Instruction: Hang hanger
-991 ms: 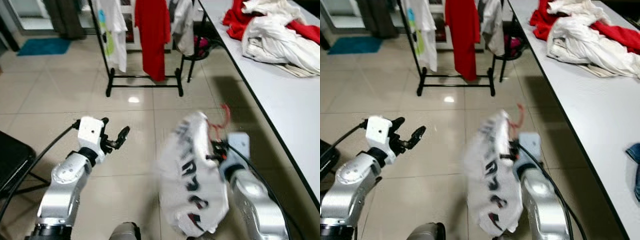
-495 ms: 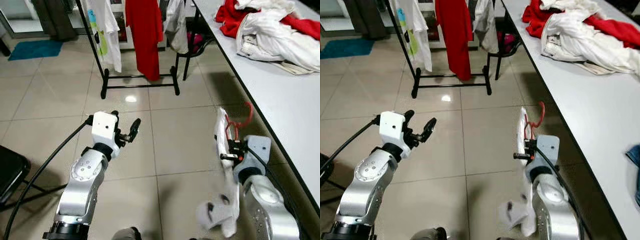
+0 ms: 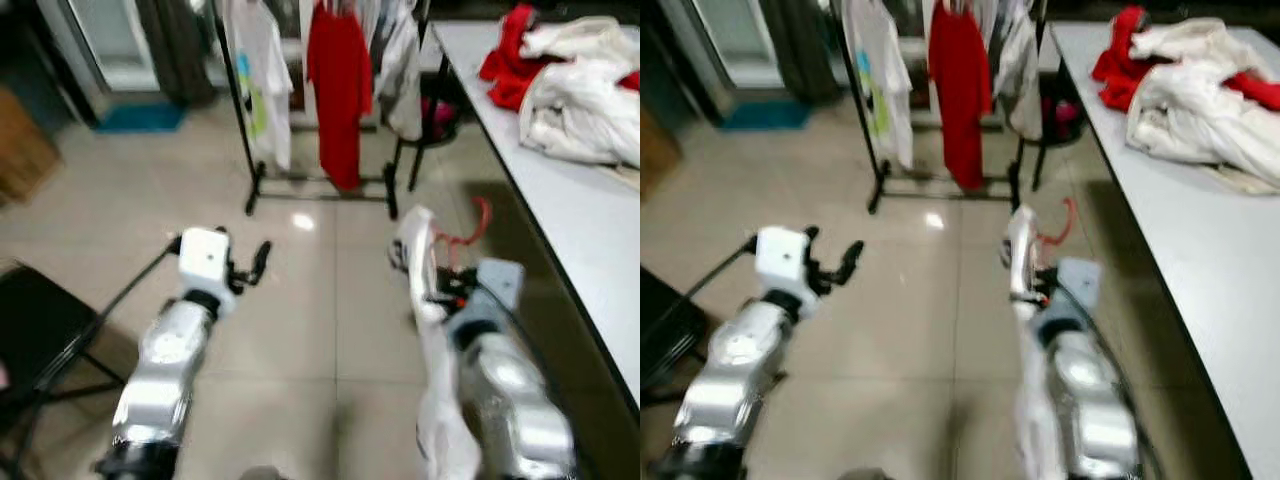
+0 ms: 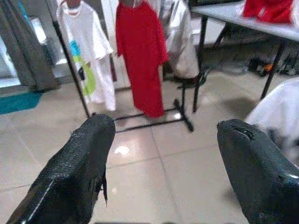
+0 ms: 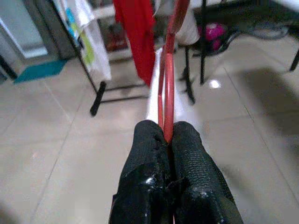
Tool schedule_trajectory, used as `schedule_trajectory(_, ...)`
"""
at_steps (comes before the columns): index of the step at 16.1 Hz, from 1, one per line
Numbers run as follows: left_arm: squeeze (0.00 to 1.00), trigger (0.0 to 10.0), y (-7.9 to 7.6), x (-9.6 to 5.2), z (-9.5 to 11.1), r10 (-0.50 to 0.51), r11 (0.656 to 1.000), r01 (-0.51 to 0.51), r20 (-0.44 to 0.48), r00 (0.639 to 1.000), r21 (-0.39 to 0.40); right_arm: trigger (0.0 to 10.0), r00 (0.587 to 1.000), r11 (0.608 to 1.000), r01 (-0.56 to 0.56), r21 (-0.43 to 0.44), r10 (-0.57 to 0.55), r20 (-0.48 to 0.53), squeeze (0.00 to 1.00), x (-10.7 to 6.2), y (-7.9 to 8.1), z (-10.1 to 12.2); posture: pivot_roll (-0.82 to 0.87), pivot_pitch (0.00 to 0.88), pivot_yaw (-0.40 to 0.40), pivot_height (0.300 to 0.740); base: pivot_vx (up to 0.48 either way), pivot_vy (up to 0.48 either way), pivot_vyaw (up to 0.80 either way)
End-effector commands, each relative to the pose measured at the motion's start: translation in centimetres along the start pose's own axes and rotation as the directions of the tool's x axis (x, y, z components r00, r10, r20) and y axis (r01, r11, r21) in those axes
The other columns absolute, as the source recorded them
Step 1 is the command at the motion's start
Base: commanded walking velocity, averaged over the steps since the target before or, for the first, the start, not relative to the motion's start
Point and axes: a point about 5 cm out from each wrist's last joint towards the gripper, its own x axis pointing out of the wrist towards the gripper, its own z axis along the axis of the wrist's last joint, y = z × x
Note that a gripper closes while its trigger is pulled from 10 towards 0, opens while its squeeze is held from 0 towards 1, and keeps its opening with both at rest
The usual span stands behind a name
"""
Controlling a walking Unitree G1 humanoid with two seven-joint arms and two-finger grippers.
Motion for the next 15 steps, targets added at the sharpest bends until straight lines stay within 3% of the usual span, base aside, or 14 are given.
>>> schedule_trajectory(1,0.0,10.0,0.2,0.7,1.2,0.008,1.0,-0.008,0.03,1.0,-0.02,10.0,0.996,1.0,0.008,0.021,-0.009,0.088,0.0,0.4,-0.1,1.9,0.04,0.0,0.041,0.74,0.27,0.0,0.0)
schedule_trajectory(4,0.0,10.0,0.8,1.2,1.3,-0.016,1.0,0.016,0.024,1.0,0.026,10.0,0.994,0.998,0.031,-0.06,-0.025,0.107,0.0,0.9,0.1,2.4,0.01,0.003,0.037,0.74,0.274,0.0,0.0)
schedule_trajectory(7,0.0,10.0,1.4,1.0,1.5,-0.001,0.999,0.0,0.03,1.0,0.045,10.0,0.992,0.997,-0.02,-0.073,0.029,0.124,0.0,1.0,0.8,2.7,0.01,0.0,0.026,0.74,0.277,0.0,0.0)
schedule_trajectory(12,0.0,10.0,1.4,0.2,1.2,0.009,1.0,-0.01,0.028,1.0,0.024,10.0,0.996,0.998,-0.002,-0.061,0.008,0.094,0.0,0.7,0.6,2.0,0.04,0.008,-0.015,0.74,0.308,0.0,0.16)
schedule_trajectory(15,0.0,10.0,1.6,-0.2,1.2,0.012,1.0,-0.012,0.012,1.0,0.029,10.0,0.995,1.0,-0.02,-0.015,0.021,0.1,0.0,0.7,1.8,1.8,0.04,0.028,0.007,0.74,0.335,0.0,0.53)
